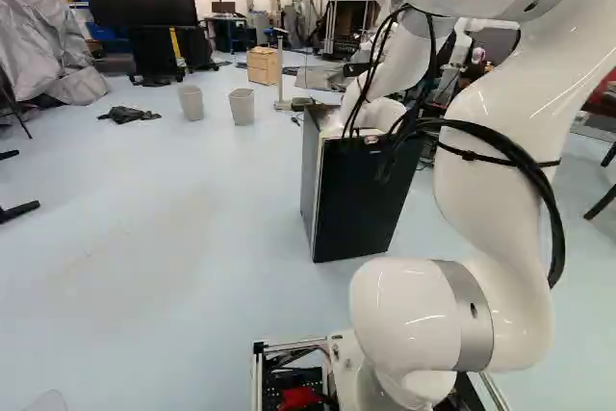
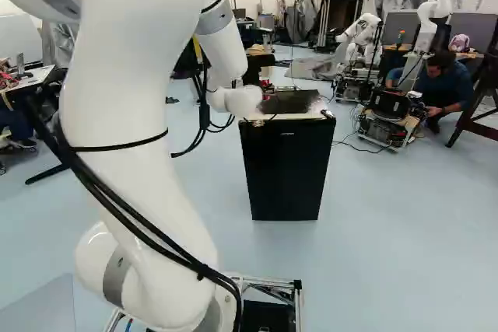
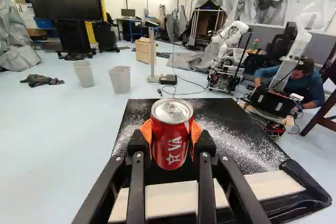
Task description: Grab a drink from the fridge
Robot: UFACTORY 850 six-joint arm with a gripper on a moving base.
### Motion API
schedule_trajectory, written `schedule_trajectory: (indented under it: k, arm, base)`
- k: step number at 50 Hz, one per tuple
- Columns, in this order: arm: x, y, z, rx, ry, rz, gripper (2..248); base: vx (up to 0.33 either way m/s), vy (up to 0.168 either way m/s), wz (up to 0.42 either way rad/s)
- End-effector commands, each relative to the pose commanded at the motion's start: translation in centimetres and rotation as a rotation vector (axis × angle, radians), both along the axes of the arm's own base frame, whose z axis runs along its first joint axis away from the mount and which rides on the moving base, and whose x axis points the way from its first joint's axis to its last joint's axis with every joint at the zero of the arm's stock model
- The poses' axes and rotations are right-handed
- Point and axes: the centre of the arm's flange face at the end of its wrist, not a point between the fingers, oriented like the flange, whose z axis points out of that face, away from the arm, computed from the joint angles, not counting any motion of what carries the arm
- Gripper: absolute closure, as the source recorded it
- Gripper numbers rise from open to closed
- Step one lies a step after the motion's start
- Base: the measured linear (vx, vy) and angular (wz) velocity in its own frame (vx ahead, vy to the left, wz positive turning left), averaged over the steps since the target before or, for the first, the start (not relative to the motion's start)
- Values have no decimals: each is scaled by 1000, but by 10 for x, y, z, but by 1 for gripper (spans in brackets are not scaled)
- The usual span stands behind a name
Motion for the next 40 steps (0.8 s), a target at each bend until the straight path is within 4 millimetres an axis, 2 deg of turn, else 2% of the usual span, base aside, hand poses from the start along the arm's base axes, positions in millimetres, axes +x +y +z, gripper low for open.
schedule_trajectory:
  k: [19, 40]
  arm:
    - [-50, 26, -7, 20, 26, 14, 158]
    - [-121, 56, -23, 44, 63, 32, 158]
  base:
    - [0, 0, 0]
    - [0, 0, 0]
